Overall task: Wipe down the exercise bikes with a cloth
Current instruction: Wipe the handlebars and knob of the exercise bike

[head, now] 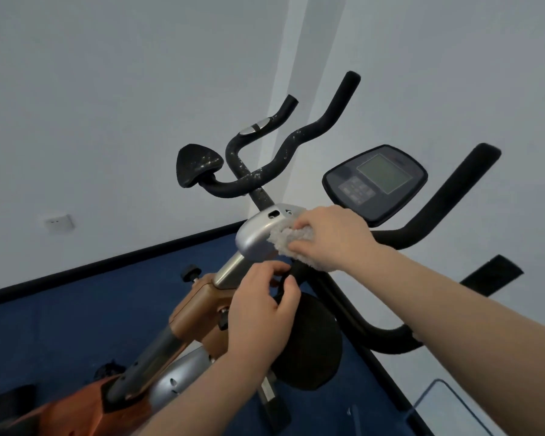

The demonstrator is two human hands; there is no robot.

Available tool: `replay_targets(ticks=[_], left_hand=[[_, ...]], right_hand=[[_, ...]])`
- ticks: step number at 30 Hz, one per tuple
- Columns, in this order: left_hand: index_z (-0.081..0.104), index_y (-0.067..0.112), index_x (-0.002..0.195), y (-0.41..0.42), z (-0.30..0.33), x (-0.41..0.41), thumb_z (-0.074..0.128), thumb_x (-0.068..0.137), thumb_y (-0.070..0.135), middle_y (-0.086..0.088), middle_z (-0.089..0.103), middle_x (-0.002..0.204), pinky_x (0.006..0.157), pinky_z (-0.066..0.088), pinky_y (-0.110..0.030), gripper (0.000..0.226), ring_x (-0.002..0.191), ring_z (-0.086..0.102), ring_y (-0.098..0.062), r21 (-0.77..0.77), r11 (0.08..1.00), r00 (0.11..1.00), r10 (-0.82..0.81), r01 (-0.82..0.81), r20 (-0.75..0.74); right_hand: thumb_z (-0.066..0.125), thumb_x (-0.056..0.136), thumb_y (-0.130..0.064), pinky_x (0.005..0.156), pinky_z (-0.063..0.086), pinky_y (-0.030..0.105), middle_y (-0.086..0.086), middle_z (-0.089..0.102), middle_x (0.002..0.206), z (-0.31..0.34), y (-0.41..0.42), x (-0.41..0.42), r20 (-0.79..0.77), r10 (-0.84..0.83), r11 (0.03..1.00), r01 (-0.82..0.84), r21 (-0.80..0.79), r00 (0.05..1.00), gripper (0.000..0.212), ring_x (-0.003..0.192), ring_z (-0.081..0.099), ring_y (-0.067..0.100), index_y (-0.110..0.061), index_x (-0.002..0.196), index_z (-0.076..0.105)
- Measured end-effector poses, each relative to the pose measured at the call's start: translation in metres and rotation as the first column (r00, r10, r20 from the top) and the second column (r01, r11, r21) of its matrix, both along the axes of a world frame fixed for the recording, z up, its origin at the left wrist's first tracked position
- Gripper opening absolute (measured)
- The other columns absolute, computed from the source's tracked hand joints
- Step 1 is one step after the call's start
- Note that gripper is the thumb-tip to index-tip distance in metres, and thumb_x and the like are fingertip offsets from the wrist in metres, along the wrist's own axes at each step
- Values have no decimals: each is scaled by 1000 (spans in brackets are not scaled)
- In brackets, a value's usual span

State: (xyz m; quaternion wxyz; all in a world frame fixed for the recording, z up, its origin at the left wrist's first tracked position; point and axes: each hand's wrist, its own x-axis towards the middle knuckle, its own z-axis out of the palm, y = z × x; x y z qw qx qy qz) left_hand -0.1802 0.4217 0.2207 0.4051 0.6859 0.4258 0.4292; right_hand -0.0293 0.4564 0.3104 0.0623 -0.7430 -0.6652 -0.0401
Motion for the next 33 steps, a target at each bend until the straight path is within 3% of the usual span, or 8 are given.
replay_targets(ticks=[3,7,12,17,21,24,29,33], left_hand=[[54,45,97,-1,-2,2,43,80,50,22,58,90,72,45,-17,21,91,56,7,-10,1000,1000,21,-20,21],[56,42,96,-1,-3,2,44,80,50,21,59,88,71,46,-19,22,89,56,6,-3,999,999,44,-44,31],[53,48,95,-2,-2,1,41,78,56,19,60,85,66,53,-31,23,73,60,-1,-37,998,999,45,-46,-3],[51,50,94,0,-2,-1,40,78,58,20,60,84,70,54,-32,21,79,59,3,-37,998,998,56,-57,-37],[51,50,92,-2,-4,1,39,78,58,18,60,83,67,54,-31,20,76,58,2,-59,997,998,53,-56,-38],[54,48,90,-4,-6,1,37,81,55,15,62,79,62,49,-27,20,70,60,-1,-77,994,997,76,-76,1],[59,42,90,-12,-10,-1,28,91,47,16,63,81,67,48,-28,32,79,59,4,-140,985,992,110,-102,54],[58,40,92,-14,-12,-4,20,92,49,10,63,80,73,51,-35,39,78,58,5,-157,984,996,84,-79,26]], right_hand=[[68,68,-56,70,42,30,-3,68,99,-3,-3,-4,-48,-22,1000,22,-3,999,44,89,61,19,-38,107,65],[67,76,-43,66,35,27,0,68,93,-3,2,-11,-7,-7,1000,7,-16,1000,27,88,62,22,-29,99,69],[55,79,-19,53,35,25,1,63,76,24,9,-12,205,243,927,-165,-336,948,14,75,61,24,-22,77,69],[62,79,-22,56,42,26,-4,64,67,68,0,-1,81,107,840,-47,-541,991,11,71,62,18,-25,74,71],[67,78,-34,58,40,26,-12,64,79,84,-50,38,-85,-115,978,98,-187,990,12,73,57,9,-31,89,72],[65,83,-40,71,37,27,-9,55,93,39,-66,24,-280,-255,929,315,196,926,24,81,51,12,-29,103,68],[55,92,-24,76,38,19,-3,52,106,-29,-72,-23,-407,-78,927,217,306,910,24,91,53,12,-13,110,66],[60,89,-26,79,41,28,-1,58,94,-11,-84,-5,-471,89,996,-76,47,878,18,90,56,16,-14,96,71]])
